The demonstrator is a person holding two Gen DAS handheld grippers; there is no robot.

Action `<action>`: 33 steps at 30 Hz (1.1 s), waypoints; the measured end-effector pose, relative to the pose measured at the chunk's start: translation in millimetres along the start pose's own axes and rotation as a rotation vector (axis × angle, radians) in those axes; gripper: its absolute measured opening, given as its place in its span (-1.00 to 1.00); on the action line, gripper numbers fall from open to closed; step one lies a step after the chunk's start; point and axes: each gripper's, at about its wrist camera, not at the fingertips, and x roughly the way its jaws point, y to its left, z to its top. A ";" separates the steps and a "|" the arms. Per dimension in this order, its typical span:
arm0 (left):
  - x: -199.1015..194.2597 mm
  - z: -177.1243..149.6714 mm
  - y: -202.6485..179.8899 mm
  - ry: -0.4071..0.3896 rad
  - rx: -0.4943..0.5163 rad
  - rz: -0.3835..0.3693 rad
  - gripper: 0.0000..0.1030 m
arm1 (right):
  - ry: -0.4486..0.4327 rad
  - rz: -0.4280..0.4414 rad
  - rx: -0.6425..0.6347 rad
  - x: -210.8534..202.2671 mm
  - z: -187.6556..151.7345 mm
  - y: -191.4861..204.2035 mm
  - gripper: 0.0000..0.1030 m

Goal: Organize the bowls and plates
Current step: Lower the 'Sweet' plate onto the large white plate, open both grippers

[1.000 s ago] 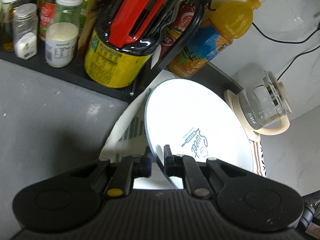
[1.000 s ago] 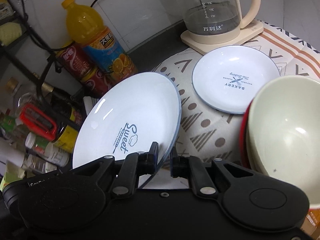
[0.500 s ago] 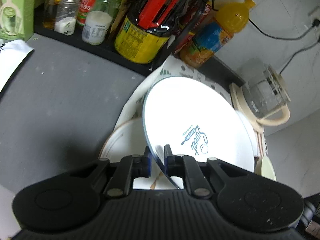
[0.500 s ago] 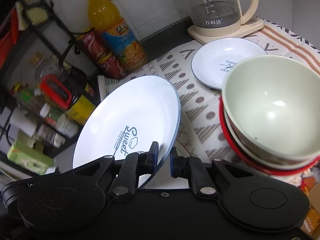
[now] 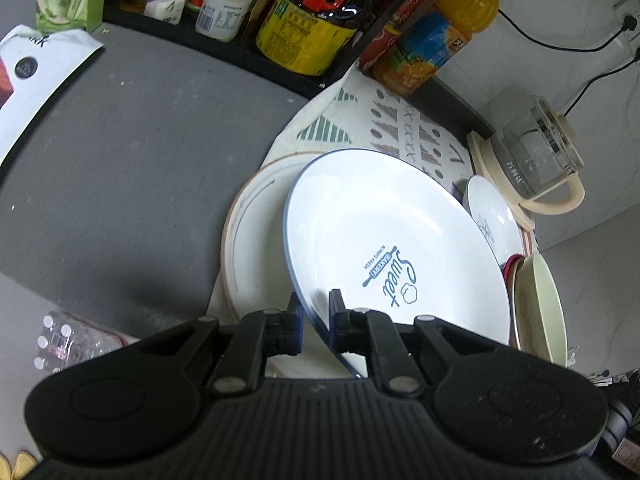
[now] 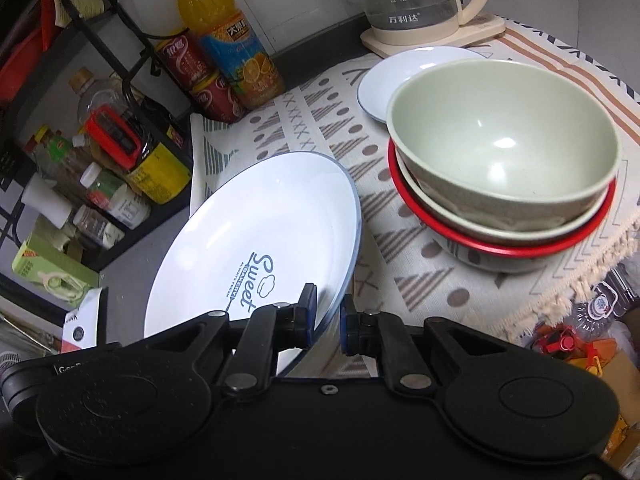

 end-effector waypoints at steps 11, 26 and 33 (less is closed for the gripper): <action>8.0 -8.8 12.5 0.071 -0.016 0.024 -0.78 | 0.051 -0.032 -0.001 7.5 -10.8 1.1 -0.79; 14.6 7.3 14.1 0.172 -0.019 0.029 -0.75 | 0.111 -0.080 -0.034 16.5 -6.3 8.0 -0.80; -3.4 18.5 26.6 0.112 0.014 0.146 -0.30 | 0.131 -0.071 -0.034 23.6 -3.5 5.1 -0.80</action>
